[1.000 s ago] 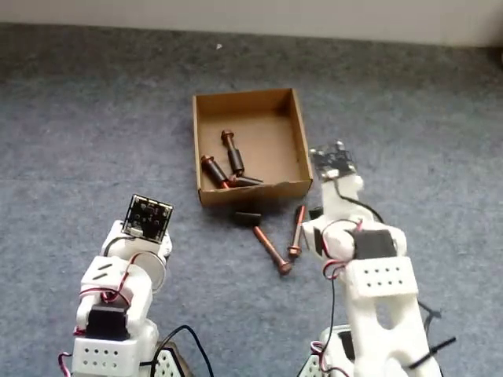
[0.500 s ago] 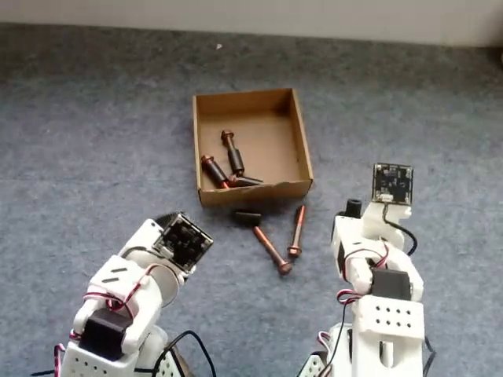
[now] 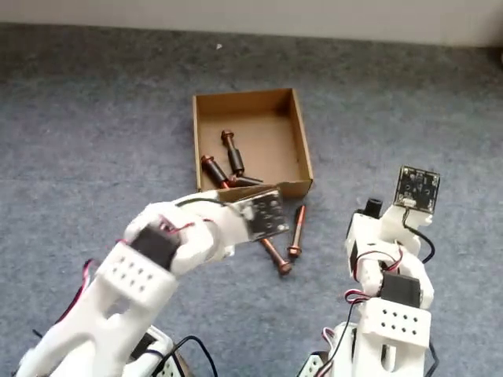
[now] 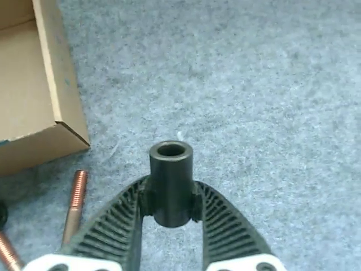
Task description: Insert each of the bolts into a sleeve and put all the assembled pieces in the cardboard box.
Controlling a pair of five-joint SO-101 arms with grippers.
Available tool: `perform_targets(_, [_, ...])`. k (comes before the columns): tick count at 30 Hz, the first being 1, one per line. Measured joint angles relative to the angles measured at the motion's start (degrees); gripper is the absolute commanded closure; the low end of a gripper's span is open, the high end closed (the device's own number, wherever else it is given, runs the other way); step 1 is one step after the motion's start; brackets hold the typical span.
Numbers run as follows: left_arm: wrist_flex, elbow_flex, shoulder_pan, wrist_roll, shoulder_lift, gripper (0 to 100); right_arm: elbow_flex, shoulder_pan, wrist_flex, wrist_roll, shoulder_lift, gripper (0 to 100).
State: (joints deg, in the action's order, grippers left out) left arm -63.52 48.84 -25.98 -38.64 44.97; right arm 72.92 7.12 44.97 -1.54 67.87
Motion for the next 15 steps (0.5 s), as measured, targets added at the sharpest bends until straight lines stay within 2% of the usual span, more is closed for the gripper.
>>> perform_targets(8, [0.0, -9.85, -5.1, -13.27, -23.21, 85, 0.0, 4.75, -3.08, 1.67, 0.0, 99.4])
perform_targets(15, [0.0, -14.42, -11.52, -18.02, -32.35, 85, 0.0, 7.47, -3.96, 2.64, 0.0, 99.4])
